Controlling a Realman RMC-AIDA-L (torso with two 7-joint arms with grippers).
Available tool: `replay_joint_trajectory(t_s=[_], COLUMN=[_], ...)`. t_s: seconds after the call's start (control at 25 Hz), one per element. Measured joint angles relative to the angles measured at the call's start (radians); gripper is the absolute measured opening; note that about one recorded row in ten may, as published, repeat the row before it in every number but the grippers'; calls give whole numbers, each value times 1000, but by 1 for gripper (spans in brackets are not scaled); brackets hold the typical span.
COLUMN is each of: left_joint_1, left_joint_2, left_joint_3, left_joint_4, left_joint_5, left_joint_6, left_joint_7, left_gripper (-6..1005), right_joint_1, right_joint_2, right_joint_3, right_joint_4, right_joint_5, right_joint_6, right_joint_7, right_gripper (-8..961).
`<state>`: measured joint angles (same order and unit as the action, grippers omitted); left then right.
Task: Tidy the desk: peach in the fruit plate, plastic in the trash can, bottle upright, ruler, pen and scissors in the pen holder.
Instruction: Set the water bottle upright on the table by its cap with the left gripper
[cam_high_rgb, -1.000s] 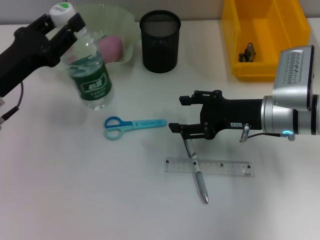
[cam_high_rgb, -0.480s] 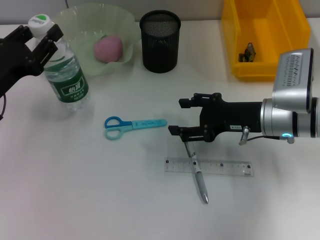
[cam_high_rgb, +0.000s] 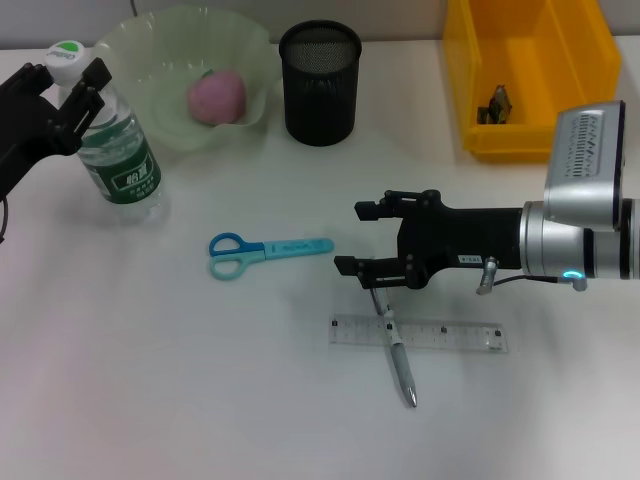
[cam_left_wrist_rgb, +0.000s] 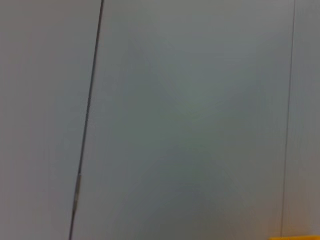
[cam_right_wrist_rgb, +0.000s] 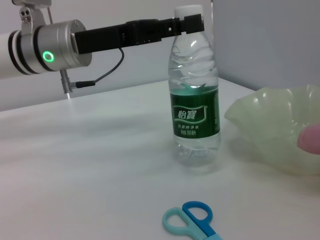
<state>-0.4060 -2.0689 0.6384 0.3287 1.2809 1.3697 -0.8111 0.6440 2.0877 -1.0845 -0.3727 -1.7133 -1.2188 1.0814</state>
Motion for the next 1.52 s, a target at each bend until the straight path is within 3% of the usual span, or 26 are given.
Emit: replay_joint_trajectory(t_s=[0.6,1.52], left_joint_1=[-9,-20], left_joint_2=[-3,-3], left_joint_3=[-7,-8], left_joint_4=[-18,-29], left_joint_5=[-9,-32], left_joint_6=[-58,-87], left_joint_7=[94,89], left_gripper=[456,463], right_joint_1=[-7,-8], right_joint_2=[0,0], right_joint_3=[0,0], right_joint_4=[0,-1], right_joint_5=[0,0], right_joint_6=[-5,-12], right_joint_7=[-6,-6], right_gripper=[780,780])
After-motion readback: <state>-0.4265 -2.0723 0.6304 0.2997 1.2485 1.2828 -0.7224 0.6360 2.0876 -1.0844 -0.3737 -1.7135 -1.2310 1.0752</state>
